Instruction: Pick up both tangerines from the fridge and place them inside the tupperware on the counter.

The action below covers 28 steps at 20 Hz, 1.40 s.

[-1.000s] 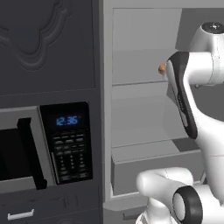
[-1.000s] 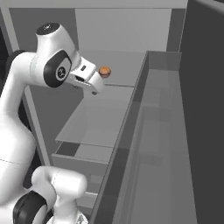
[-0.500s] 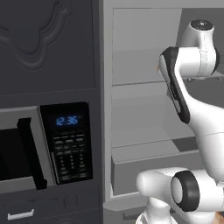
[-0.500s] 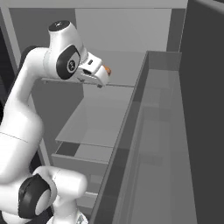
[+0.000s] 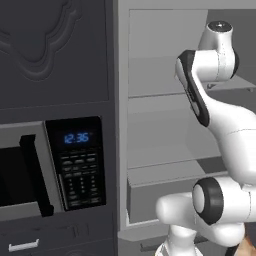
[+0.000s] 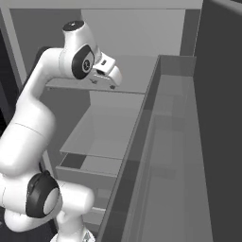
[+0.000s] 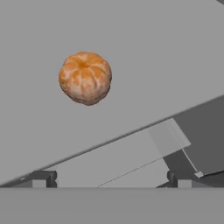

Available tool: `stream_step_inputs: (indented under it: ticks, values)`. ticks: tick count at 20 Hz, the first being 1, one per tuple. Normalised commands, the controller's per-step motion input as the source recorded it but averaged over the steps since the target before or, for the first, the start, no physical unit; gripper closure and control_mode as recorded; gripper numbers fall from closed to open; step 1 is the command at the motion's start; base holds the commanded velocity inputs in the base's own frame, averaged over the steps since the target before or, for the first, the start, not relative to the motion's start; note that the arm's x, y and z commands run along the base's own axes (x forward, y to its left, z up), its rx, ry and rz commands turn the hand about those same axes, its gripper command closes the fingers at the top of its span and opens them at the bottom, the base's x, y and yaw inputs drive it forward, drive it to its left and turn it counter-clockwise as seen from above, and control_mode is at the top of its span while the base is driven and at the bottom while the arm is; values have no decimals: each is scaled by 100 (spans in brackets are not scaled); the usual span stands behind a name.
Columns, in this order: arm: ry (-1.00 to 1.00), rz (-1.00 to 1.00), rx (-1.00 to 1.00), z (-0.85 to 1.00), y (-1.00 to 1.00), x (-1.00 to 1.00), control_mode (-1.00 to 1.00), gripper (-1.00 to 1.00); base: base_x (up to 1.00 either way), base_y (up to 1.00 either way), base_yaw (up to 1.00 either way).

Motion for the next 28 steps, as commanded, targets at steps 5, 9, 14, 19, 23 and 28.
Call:
stream_step_inputs:
  ticks: [5, 9, 14, 19, 23, 28]
  values:
    - [0, 0, 0, -2, -4, 46, -100, -100, 0, 0, 0]
    - [0, 0, 0, -1, -6, 46, -100, -100, 0, 0, 0]
    - [0, 0, 0, -6, -12, 44, -100, -100, 0, 0, 0]
    - [0, 0, 0, -4, -12, 31, -100, -100, 0, 0, 0]
    - [0, 0, 0, -9, -5, 16, -100, -100, 0, 0, 0]
    - [3, 0, 0, -13, 0, 2, -100, -100, 0, 0, 0]
